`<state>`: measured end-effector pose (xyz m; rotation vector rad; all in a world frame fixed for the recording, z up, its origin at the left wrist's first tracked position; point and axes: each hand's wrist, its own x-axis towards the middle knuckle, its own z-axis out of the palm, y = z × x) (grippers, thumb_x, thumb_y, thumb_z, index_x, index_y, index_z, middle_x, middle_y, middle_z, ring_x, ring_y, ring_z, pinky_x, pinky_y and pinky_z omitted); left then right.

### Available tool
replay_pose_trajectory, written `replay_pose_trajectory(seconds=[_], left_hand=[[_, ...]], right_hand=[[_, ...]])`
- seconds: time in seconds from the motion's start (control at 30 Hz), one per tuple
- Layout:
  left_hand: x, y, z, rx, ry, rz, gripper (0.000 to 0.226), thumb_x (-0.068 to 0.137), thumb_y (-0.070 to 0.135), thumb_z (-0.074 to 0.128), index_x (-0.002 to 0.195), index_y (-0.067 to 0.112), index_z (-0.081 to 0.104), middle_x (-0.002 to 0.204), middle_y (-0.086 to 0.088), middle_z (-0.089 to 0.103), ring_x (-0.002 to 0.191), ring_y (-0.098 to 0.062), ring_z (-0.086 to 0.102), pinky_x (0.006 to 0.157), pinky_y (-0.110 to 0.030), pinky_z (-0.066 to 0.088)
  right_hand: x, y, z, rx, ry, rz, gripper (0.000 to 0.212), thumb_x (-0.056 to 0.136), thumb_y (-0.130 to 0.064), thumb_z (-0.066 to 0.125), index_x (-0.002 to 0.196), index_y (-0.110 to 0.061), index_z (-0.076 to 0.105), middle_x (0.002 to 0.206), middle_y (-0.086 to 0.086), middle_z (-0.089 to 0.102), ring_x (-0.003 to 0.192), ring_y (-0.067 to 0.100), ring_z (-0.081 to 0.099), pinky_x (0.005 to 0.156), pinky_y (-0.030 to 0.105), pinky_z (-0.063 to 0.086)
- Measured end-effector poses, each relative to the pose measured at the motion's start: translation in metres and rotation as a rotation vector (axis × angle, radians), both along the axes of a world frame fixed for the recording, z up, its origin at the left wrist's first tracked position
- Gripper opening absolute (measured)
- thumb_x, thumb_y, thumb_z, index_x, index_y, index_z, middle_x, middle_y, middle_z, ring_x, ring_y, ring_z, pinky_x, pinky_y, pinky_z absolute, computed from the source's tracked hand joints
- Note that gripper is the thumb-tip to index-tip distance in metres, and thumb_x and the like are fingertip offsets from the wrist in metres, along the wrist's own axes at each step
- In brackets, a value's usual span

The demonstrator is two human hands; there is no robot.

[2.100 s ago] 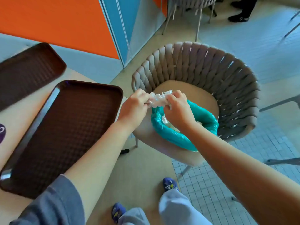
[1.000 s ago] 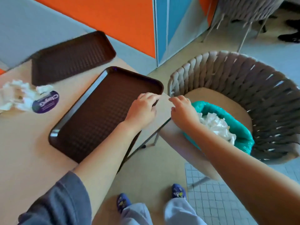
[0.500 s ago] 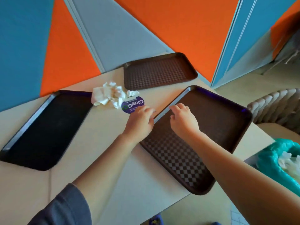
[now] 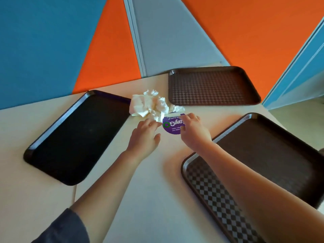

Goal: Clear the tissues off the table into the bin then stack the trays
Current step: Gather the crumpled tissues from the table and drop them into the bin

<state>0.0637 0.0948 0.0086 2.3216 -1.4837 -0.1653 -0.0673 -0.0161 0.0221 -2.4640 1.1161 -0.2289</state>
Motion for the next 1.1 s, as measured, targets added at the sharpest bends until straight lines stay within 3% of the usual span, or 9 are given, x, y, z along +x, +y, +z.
replay_pose_trajectory(seconds=[0.27, 0.47, 0.67, 0.8, 0.9, 1.0, 1.1], left_hand=[[0.048, -0.048, -0.021, 0.083, 0.072, 0.09, 0.043, 0.089, 0.026, 0.058, 0.13, 0.02, 0.05, 0.134, -0.005, 0.047, 0.123, -0.027, 0.043, 0.094, -0.04, 0.046], [0.067, -0.097, -0.048, 0.116, 0.142, 0.12, 0.044, 0.089, 0.029, 0.058, 0.131, 0.023, 0.049, 0.131, -0.005, 0.046, 0.119, -0.024, 0.042, 0.091, -0.036, 0.046], [0.075, -0.114, -0.071, 0.117, 0.153, 0.123, 0.033, 0.086, 0.004, 0.056, 0.117, 0.012, 0.062, 0.119, -0.012, 0.054, 0.111, -0.031, 0.045, 0.097, -0.033, 0.037], [0.083, -0.108, -0.081, 0.095, 0.167, 0.153, 0.028, 0.082, -0.002, 0.056, 0.108, 0.006, 0.065, 0.112, -0.015, 0.055, 0.107, -0.032, 0.048, 0.094, -0.034, 0.039], [0.083, -0.1, -0.082, 0.114, 0.177, 0.149, 0.024, 0.083, -0.003, 0.056, 0.105, 0.001, 0.064, 0.111, -0.015, 0.055, 0.108, -0.03, 0.049, 0.091, -0.032, 0.044], [0.082, -0.094, -0.083, 0.098, 0.189, 0.147, 0.025, 0.082, -0.007, 0.055, 0.104, 0.0, 0.065, 0.108, -0.015, 0.055, 0.106, -0.029, 0.049, 0.088, -0.029, 0.044], [0.081, -0.092, -0.083, 0.085, 0.187, 0.151, 0.024, 0.082, -0.008, 0.055, 0.103, -0.001, 0.065, 0.108, -0.014, 0.056, 0.106, -0.028, 0.05, 0.086, -0.025, 0.042]], right_hand=[[0.066, -0.061, -0.04, 0.117, 0.052, 0.09, 0.048, 0.093, -0.021, 0.05, 0.139, -0.017, 0.037, 0.142, 0.008, 0.038, 0.124, 0.032, 0.039, 0.101, 0.048, 0.041], [0.108, -0.099, -0.061, 0.113, 0.072, 0.188, 0.052, 0.094, -0.028, 0.052, 0.143, -0.027, 0.032, 0.144, 0.006, 0.035, 0.126, 0.031, 0.035, 0.096, 0.047, 0.046], [0.129, -0.108, -0.084, 0.032, 0.132, 0.27, 0.042, 0.095, -0.037, 0.048, 0.135, -0.024, 0.046, 0.137, 0.004, 0.042, 0.122, 0.029, 0.031, 0.096, 0.041, 0.044], [0.128, -0.11, -0.099, -0.062, 0.189, 0.284, 0.04, 0.096, -0.028, 0.048, 0.136, -0.022, 0.042, 0.136, 0.003, 0.043, 0.122, 0.028, 0.031, 0.094, 0.038, 0.041], [0.121, -0.107, -0.105, -0.079, 0.214, 0.288, 0.064, 0.089, -0.012, 0.059, 0.144, -0.022, 0.028, 0.138, 0.003, 0.041, 0.126, 0.029, 0.03, 0.092, 0.038, 0.042], [0.114, -0.1, -0.103, 0.008, 0.259, 0.285, 0.091, 0.074, -0.004, 0.074, 0.146, -0.019, 0.022, 0.14, 0.003, 0.037, 0.128, 0.028, 0.029, 0.077, 0.038, 0.049], [0.112, -0.101, -0.1, -0.007, 0.274, 0.313, 0.092, 0.073, -0.001, 0.073, 0.147, -0.018, 0.021, 0.136, 0.005, 0.037, 0.123, 0.029, 0.032, 0.08, 0.038, 0.051]])
